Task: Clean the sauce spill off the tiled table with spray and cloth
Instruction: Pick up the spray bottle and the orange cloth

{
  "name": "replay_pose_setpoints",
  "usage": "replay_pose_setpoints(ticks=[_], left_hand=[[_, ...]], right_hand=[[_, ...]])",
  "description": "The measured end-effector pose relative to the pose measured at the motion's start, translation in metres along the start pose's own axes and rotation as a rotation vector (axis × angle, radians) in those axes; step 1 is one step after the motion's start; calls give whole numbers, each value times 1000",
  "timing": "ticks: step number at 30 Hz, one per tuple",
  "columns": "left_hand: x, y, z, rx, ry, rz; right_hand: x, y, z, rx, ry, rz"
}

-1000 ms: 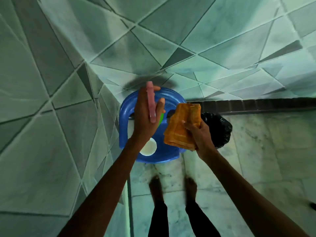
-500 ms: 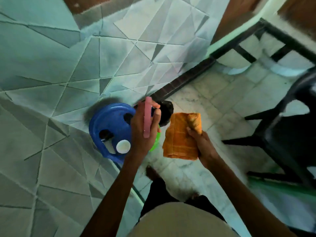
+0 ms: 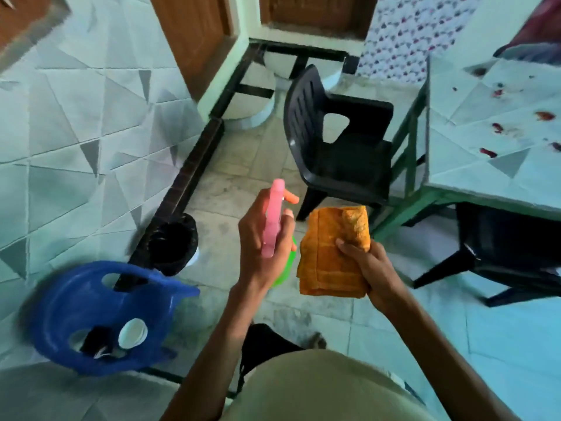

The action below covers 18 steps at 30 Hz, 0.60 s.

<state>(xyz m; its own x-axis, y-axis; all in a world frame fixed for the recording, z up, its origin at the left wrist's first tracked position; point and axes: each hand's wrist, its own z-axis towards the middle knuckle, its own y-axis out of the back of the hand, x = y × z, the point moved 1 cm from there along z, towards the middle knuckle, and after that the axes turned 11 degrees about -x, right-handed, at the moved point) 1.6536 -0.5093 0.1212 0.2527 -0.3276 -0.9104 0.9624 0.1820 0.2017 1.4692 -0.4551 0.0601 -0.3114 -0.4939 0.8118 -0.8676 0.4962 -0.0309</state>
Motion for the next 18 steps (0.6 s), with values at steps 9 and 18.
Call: replay_pose_setpoints(ticks=[9,18], left_hand=[[-71,-213,-12,277,-16,-151],[-132,-427,-17,417,-77,-286]], right_hand=[[40,196,28,-338,67,202],[93,366,88,-580,102,339]])
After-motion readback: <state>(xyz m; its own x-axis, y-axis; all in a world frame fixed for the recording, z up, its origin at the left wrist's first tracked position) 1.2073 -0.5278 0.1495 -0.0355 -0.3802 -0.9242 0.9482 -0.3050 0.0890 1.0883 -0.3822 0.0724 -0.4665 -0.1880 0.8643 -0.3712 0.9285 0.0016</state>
